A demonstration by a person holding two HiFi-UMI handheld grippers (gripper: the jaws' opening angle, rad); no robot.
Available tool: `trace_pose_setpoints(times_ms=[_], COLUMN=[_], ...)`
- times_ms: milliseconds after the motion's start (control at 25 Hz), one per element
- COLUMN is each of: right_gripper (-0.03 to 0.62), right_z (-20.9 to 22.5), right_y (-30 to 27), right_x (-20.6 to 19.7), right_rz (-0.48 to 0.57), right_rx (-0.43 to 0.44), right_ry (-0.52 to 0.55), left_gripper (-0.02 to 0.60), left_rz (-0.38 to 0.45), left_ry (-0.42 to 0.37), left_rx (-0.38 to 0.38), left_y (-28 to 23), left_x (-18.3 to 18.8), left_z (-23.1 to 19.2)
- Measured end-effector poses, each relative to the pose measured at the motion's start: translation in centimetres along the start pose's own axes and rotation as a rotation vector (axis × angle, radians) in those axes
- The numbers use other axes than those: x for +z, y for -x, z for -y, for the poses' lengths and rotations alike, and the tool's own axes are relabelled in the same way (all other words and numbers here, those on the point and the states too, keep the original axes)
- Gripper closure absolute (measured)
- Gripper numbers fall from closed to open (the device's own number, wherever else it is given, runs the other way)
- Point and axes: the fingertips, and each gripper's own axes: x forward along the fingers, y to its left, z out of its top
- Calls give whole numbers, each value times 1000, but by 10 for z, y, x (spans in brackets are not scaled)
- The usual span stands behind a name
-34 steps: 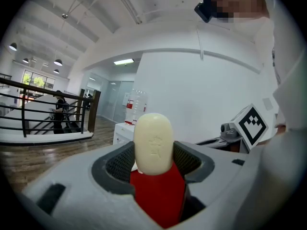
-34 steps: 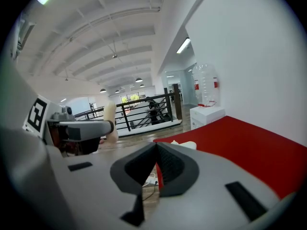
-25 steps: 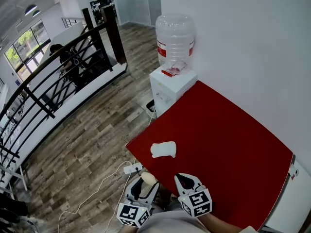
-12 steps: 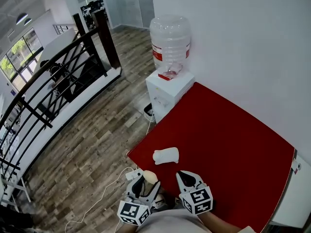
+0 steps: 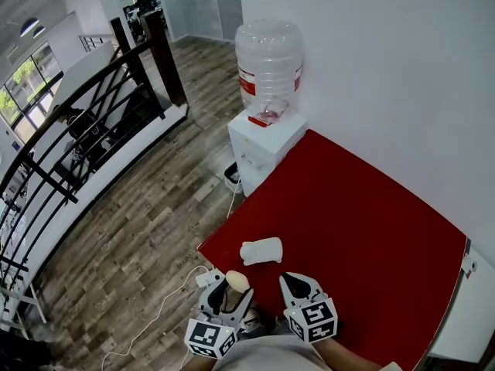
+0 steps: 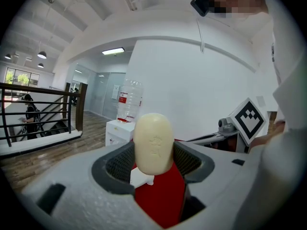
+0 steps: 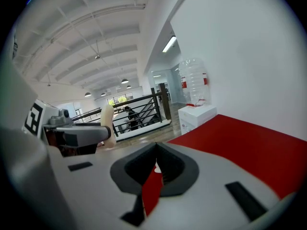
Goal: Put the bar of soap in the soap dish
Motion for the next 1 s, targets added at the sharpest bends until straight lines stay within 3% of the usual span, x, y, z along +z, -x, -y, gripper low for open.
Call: trace_pose_setpoints(times_ms=[1000], right_gripper=[589], right_z=[53], right_y=[-63], right_x=[-8], right_rz=[-49], right_rx=[-51], right_ry=[-34], left_gripper=[321], left_rz=[-86], left_ry=[-12], left_rx=[-58], left_y=[-76], left_x=[-28], left_z=[-35])
